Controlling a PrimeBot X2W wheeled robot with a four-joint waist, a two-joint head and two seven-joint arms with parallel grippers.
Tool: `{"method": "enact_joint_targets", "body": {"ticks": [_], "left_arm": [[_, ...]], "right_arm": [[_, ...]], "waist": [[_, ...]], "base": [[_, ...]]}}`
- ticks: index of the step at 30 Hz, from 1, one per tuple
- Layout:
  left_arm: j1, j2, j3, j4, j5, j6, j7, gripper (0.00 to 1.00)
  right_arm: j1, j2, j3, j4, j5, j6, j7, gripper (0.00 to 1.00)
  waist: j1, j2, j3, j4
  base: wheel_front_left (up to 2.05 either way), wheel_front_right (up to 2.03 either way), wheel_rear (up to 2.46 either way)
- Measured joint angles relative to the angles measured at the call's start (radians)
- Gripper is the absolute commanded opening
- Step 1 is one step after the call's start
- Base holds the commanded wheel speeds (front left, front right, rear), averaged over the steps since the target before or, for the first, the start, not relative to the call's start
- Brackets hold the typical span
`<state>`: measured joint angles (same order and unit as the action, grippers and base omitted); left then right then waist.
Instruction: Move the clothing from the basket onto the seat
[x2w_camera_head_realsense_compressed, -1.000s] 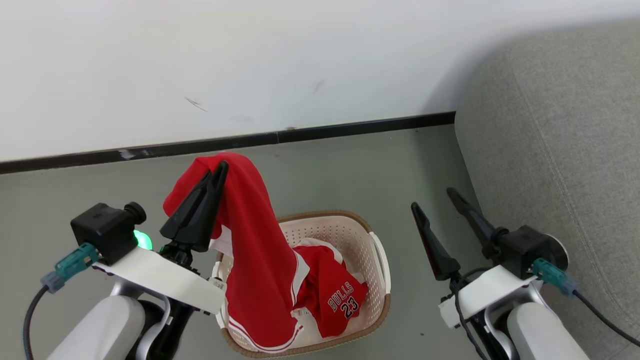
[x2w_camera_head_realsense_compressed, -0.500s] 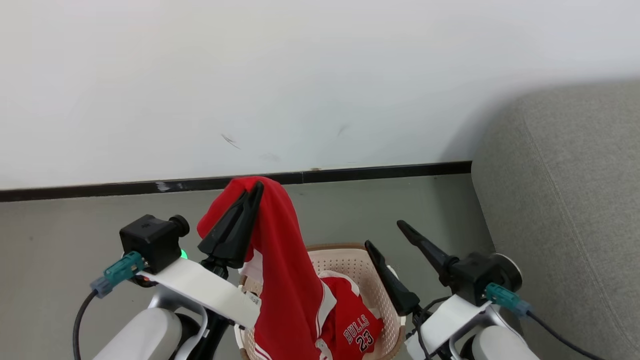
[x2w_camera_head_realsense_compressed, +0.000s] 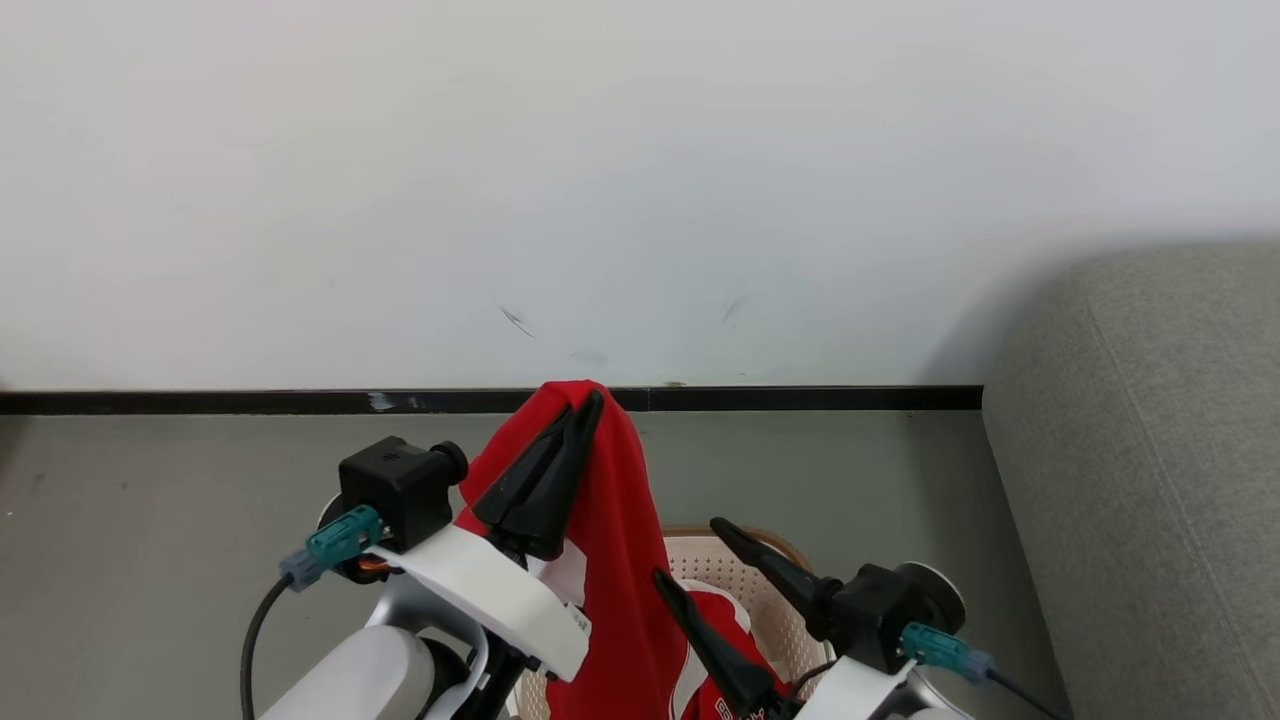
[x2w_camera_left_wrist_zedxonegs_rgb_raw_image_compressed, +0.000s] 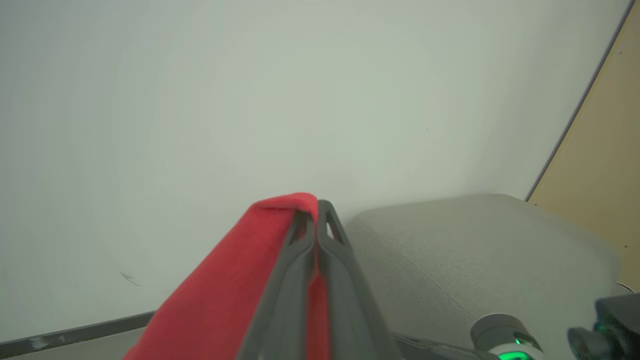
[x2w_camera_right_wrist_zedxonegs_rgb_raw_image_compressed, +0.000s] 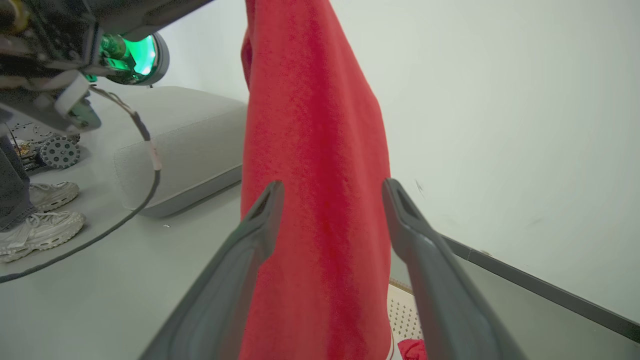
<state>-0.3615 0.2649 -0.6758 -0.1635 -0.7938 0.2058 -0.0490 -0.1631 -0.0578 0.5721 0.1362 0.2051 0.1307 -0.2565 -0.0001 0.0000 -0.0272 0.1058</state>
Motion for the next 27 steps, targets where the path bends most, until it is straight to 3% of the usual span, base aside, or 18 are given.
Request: {"method": "enact_joint_targets", "body": {"ticks": [9,27], "left_arm": [[-0.021,-0.036,-0.035,0.012,0.022,0.011,0.024,0.0],[-0.043,-0.054,-0.075,-0.035,0.04,0.021,0.058,0.0]], "right_arm": [[-0.001,-0.001,0.089,-0.029,0.054,0.0,0.0,1.0],[-0.008,-0.001,-0.024,-0.013,0.041,0.0,0.0,1.0]], "waist": [[0.0,0.0,-0.024,0.035],[0.0,0.0,-0.035,0.086]], "base": [[0.0,0.0,0.0],[0.0,0.0,0.0]]}}
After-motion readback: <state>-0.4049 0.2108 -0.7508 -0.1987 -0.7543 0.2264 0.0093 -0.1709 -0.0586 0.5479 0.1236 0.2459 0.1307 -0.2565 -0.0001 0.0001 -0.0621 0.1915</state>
